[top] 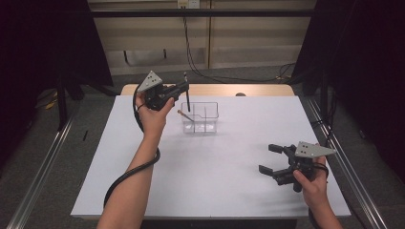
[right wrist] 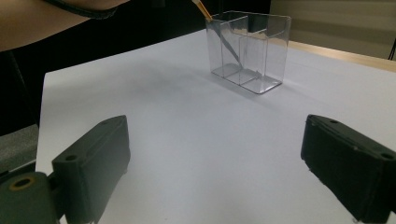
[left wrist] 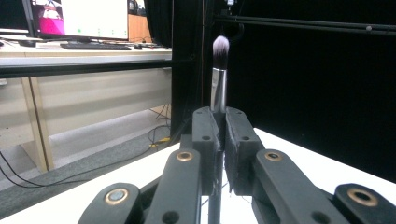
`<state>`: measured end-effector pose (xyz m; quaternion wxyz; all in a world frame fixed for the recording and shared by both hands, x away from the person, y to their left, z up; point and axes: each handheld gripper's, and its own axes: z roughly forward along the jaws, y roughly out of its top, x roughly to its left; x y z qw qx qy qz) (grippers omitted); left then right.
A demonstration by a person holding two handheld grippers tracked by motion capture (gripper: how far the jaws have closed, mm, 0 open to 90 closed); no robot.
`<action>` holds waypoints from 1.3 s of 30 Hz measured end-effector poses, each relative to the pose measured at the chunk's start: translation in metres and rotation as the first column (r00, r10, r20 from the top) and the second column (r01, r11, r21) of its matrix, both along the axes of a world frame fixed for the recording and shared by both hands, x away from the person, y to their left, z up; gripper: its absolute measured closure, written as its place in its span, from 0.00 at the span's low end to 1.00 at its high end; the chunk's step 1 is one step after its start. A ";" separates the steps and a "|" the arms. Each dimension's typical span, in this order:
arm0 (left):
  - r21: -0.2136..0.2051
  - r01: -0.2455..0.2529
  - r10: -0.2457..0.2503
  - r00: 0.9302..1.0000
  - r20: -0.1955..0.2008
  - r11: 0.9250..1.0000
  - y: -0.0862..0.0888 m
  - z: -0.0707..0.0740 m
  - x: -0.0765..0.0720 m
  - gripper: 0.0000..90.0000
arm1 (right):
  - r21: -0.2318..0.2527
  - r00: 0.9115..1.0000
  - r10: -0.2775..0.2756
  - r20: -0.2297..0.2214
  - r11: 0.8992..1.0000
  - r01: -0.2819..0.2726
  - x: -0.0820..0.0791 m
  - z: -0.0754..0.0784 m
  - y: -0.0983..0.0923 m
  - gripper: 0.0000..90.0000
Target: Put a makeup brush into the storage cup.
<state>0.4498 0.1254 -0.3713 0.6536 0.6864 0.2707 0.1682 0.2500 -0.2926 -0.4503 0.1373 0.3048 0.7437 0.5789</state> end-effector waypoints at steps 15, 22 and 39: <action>0.001 -0.008 0.008 1.000 -0.013 1.000 -0.002 -0.009 0.000 0.93 | -0.007 1.000 0.009 0.000 1.000 -0.009 -0.001 0.000 0.001 0.09; 0.002 -0.004 0.004 1.000 -0.019 1.000 -0.002 -0.012 0.000 0.93 | -0.014 1.000 0.012 0.000 1.000 -0.012 -0.001 0.000 0.002 0.09; 0.013 0.008 -0.008 0.999 -0.034 1.000 -0.004 -0.021 -0.002 0.93 | -0.011 1.000 0.018 0.005 1.000 -0.018 -0.002 0.000 0.002 0.09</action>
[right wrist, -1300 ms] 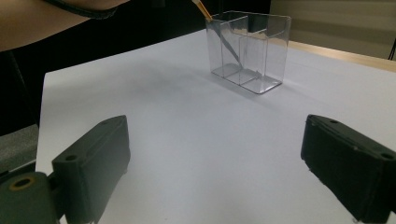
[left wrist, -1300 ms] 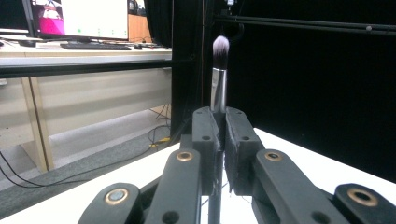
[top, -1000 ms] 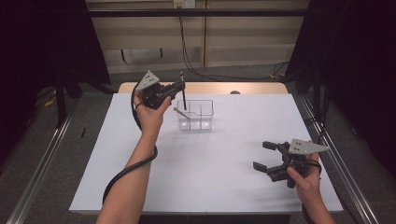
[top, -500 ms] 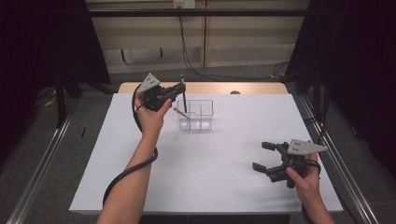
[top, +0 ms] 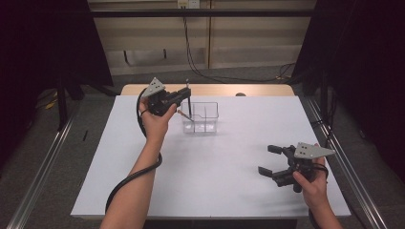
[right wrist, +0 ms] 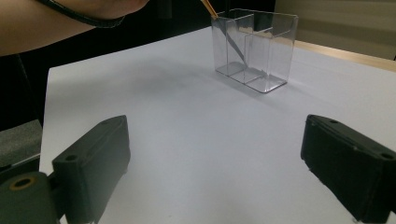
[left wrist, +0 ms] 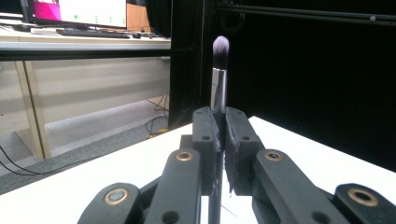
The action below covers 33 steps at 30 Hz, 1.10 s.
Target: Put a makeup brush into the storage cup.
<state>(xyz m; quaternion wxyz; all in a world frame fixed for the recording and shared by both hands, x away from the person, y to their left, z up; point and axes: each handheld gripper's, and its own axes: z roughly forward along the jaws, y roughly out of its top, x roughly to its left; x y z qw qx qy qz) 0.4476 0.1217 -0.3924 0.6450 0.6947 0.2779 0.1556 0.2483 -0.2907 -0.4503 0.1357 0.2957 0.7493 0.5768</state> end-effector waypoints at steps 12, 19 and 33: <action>0.009 0.007 -0.007 1.000 -0.011 1.000 -0.002 -0.007 -0.001 0.93 | 0.001 1.000 0.000 -0.001 1.000 0.000 0.000 0.000 0.000 0.09; 0.009 0.010 -0.010 1.000 -0.020 1.000 -0.001 -0.011 -0.002 0.93 | -0.001 1.000 0.002 0.000 1.000 -0.002 0.000 0.000 0.000 0.09; 0.004 0.035 -0.034 0.999 -0.032 0.999 0.000 -0.012 -0.003 0.81 | -0.002 1.000 0.008 0.000 1.000 -0.008 0.001 0.000 0.002 0.09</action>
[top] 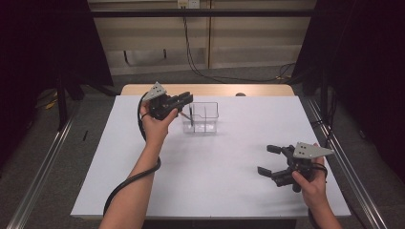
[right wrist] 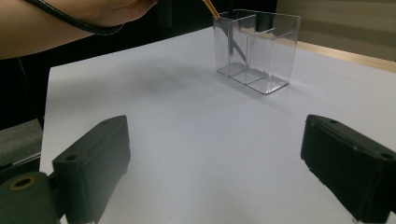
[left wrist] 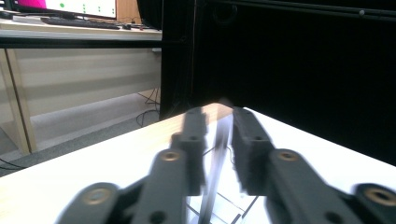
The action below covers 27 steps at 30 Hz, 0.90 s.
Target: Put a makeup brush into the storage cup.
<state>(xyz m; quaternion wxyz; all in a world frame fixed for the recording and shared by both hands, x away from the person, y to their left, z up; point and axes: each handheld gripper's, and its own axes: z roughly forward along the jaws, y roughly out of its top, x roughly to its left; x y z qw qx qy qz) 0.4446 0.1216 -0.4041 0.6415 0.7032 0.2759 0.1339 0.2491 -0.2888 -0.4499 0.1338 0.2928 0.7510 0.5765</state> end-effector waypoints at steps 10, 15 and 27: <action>-0.037 0.033 -0.034 0.999 -0.030 0.999 0.005 -0.003 0.000 0.40 | -0.008 1.000 0.003 -0.002 1.000 -0.003 0.001 -0.002 0.002 0.09; -0.034 0.042 -0.043 0.998 -0.041 0.999 0.006 -0.003 -0.003 0.33 | -0.006 1.000 0.002 0.002 1.000 -0.002 0.000 -0.001 0.001 0.09; -0.019 0.041 -0.042 0.998 -0.055 0.999 0.010 0.001 -0.011 0.18 | -0.007 1.000 0.001 -0.001 1.000 -0.001 -0.001 -0.001 0.003 0.09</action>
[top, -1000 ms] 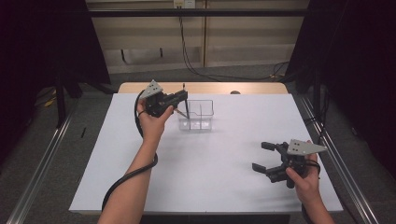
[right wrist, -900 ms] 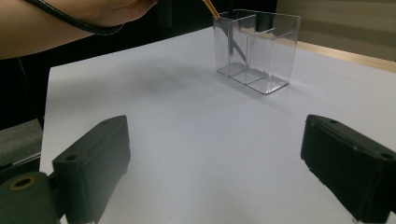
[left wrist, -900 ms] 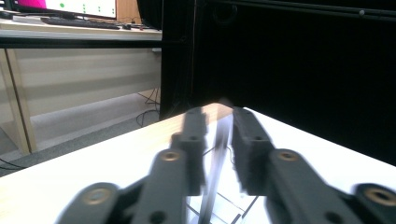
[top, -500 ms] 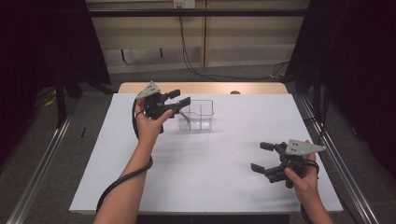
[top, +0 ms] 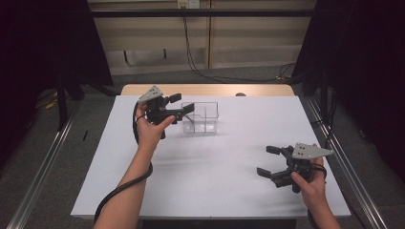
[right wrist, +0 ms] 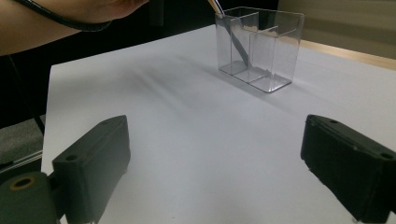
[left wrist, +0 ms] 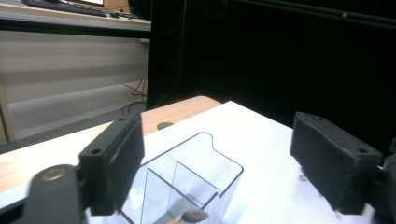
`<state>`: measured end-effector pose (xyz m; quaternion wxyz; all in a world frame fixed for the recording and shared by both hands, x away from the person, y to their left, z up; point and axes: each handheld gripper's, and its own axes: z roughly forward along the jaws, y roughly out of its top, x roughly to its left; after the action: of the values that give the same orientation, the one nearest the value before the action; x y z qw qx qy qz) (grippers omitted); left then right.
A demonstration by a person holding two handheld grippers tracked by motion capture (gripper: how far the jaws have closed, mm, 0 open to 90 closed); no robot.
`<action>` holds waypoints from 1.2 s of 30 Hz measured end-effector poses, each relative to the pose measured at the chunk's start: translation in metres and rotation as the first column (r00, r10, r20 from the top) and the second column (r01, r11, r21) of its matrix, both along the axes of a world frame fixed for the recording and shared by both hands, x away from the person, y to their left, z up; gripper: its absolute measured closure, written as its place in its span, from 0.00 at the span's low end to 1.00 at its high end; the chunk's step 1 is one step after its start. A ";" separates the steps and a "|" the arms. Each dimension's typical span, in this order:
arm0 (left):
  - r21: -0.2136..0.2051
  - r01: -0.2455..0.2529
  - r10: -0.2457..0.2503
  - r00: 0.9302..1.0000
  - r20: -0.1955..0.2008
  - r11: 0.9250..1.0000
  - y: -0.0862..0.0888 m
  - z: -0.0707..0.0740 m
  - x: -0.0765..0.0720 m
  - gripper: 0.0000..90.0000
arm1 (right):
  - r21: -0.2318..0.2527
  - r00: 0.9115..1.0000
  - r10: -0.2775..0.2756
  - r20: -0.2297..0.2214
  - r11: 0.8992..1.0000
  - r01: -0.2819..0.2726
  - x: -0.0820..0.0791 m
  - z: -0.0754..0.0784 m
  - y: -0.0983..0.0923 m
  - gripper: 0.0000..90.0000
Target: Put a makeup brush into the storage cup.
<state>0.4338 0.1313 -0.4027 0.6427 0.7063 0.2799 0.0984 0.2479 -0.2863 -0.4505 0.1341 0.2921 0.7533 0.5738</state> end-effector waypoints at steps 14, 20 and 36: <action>0.009 0.012 -0.012 1.000 0.012 1.000 0.007 0.003 -0.010 0.07 | 0.007 1.000 -0.003 0.004 1.000 0.003 -0.003 0.001 0.003 0.09; 0.007 0.013 -0.013 1.000 0.014 1.000 0.010 0.004 -0.014 0.05 | 0.009 1.000 -0.005 0.005 1.000 0.005 -0.003 0.001 0.003 0.09; 0.000 0.024 -0.024 1.000 0.009 1.000 0.020 -0.007 -0.032 0.02 | 0.012 1.000 -0.014 0.011 1.000 0.014 -0.004 0.001 0.003 0.09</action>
<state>0.4014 0.1517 -0.4094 0.6451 0.7092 0.2685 0.0938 0.2441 -0.2837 -0.4491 0.1404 0.2950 0.7472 0.5788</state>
